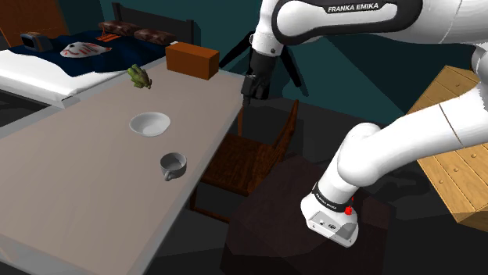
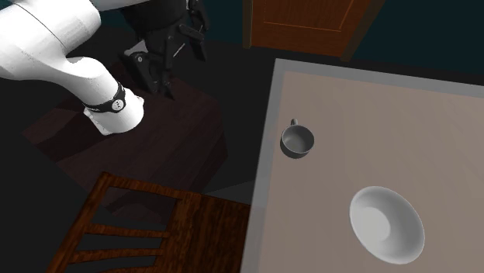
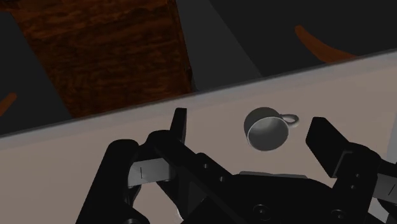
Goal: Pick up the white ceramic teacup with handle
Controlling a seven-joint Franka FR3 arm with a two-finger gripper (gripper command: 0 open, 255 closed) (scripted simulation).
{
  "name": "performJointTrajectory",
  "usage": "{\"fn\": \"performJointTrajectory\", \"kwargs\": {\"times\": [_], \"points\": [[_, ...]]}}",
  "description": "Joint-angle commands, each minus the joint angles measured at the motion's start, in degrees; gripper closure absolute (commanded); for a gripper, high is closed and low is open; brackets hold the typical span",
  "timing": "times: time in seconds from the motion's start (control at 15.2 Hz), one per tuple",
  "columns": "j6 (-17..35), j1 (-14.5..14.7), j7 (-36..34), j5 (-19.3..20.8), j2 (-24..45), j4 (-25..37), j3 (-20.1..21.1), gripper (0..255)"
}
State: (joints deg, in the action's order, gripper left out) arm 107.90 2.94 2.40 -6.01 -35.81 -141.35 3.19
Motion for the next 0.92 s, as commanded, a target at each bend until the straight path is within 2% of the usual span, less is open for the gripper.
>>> {"fn": "performJointTrajectory", "kwargs": {"times": [0.0,0.46,0.86], "points": [[3.8,0.6,-1.4,-0.4,3.4,-0.2,1.7,0],[15.7,2.1,-6.4,-0.1,16.0,1.0,7.1,0],[24.2,2.7,-12.3,3.5,28.7,5.2,11.2,0]]}}
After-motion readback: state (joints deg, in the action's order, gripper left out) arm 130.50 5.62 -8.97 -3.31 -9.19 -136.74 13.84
